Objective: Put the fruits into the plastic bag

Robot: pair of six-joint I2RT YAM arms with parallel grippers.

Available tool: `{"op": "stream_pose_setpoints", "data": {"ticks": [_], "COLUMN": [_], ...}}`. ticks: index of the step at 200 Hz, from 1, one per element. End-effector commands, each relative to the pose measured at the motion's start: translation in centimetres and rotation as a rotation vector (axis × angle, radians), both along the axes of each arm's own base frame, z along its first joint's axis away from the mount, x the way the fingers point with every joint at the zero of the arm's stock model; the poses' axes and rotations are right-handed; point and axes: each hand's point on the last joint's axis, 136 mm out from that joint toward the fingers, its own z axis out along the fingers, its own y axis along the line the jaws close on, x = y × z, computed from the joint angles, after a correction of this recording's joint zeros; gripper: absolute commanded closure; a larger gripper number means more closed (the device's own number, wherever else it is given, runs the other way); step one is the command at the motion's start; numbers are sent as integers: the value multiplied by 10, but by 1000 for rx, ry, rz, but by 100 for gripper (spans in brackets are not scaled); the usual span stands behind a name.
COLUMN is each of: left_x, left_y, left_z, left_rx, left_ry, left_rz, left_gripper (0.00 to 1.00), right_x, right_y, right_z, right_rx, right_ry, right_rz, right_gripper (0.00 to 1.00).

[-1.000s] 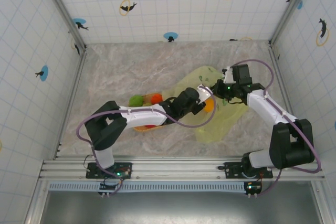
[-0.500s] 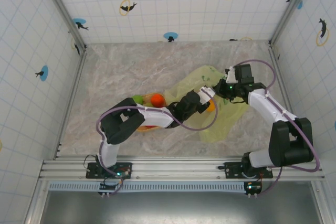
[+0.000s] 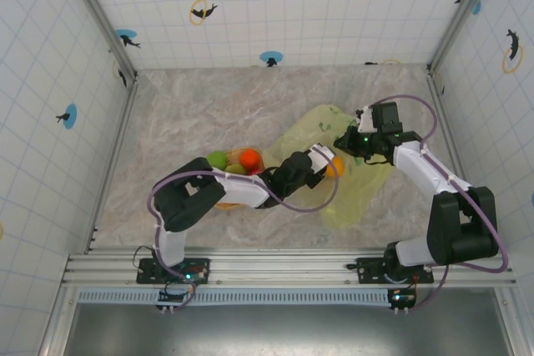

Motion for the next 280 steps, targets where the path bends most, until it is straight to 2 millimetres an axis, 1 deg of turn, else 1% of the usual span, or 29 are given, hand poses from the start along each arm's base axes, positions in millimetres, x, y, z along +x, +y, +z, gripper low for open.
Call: {"op": "stream_pose_setpoints", "data": {"ticks": [1,6,8,11,26,51,65,67,70,84,105,110,112,118,159,170,180,197,210,231,253,271,280], "left_x": [-12,-14,-17,-20,-31,-52,-67,-66,-68,-82,-106,-109,-113,-119,-139,-141,-141,-139,-138,-129,-122,-120,-118], "left_y": [0,0,4,5,7,4,5,1,0,1,8,9,13,17,37,43,51,69,84,102,104,95,91], "left_z": [39,42,36,36,43,59,58,70,75,83,90,97,91,91,101,98,91,74,57,34,17,11,5], "left_rx": [-91,-98,-87,-86,-105,-135,-128,-148,-156,-165,-184,-204,-197,-206,-279,-270,-257,-242,-240,-271,-313,-349,-344], "left_ry": [46,62,77,89,142,229,299,292,301,360,449,459,475,498,587,601,622,651,682,750,806,826,835], "left_rz": [-29,-36,-37,-43,-75,-157,-206,-215,-227,-275,-347,-361,-361,-371,-375,-366,-325,-233,-154,7,119,148,164], "left_gripper": [60,59,59,59,57,56,55,55,55,54,52,51,51,49,38,37,37,37,38,38,37,37,37], "right_x": [8,9,9,9,10,10,11,11,12,13,15,15,15,15,14,14,14,15,14,15,17,17,17], "right_y": [-1,-1,-1,-1,0,1,0,0,0,-1,-1,-1,-1,-1,-1,-1,-2,-3,-3,-3,-3,-2,-3], "right_z": [8,8,8,8,7,5,4,4,4,3,2,1,1,1,-3,-3,-3,-3,-3,-3,-1,0,0], "right_rx": [-22,-19,-17,-16,-11,1,1,0,0,-4,-6,-6,-7,-8,0,0,-4,-7,-4,-4,-3,-1,0], "right_ry": [-29,-33,-33,-34,-34,-36,-34,-35,-34,-32,-29,-28,-27,-29,-24,-25,-26,-28,-29,-30,-37,-41,-40], "right_rz": [-11,-14,-16,-17,-26,-37,-44,-45,-47,-51,-52,-53,-53,-54,-66,-68,-71,-74,-75,-79,-80,-80,-81], "right_gripper": [100,100,100,100,100,100,100,100,100,100,100,100,100,100,100,100,100,100,100,100,100,100,100]}}
